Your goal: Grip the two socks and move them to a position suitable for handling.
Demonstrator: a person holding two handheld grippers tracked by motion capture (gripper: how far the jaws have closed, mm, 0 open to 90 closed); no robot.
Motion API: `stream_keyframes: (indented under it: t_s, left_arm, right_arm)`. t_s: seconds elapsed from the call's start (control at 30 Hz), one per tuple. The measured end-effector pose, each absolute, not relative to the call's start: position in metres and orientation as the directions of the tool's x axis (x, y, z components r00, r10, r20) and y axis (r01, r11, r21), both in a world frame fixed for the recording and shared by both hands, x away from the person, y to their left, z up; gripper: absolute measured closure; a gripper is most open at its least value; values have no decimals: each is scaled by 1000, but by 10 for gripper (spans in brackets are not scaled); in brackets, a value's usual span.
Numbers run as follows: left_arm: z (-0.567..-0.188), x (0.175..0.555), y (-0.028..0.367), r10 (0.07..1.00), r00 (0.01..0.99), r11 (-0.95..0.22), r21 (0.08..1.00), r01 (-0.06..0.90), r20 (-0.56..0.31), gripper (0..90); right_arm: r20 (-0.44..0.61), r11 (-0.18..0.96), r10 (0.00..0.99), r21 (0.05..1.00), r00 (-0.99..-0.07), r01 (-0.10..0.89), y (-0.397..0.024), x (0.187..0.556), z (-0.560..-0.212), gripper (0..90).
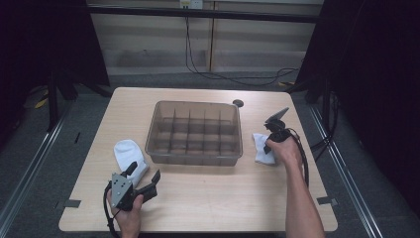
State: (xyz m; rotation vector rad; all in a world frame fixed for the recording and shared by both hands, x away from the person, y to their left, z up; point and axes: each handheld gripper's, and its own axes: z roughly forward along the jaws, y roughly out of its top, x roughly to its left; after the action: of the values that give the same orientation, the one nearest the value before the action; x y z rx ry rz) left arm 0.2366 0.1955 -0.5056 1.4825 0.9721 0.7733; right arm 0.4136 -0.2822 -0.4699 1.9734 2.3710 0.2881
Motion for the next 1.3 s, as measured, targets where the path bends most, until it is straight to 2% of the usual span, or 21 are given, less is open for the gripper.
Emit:
stream_keyframes:
  t_s: [0.4,0.83,1.3]
  left_arm:
    - [-506,237,195,894,446,-19,989,149,-50,161]
    - [-505,237,194,896,443,-27,988,154,-44,161]
    - [-505,237,194,894,444,-22,988,154,-49,161]
  right_arm:
    - [148,169,968,220,-204,961,-289,394,-457,813]
    - [163,257,937,275,-308,926,-285,362,-437,816]
    - [127,417,880,254,-457,873,-251,314,-418,816]
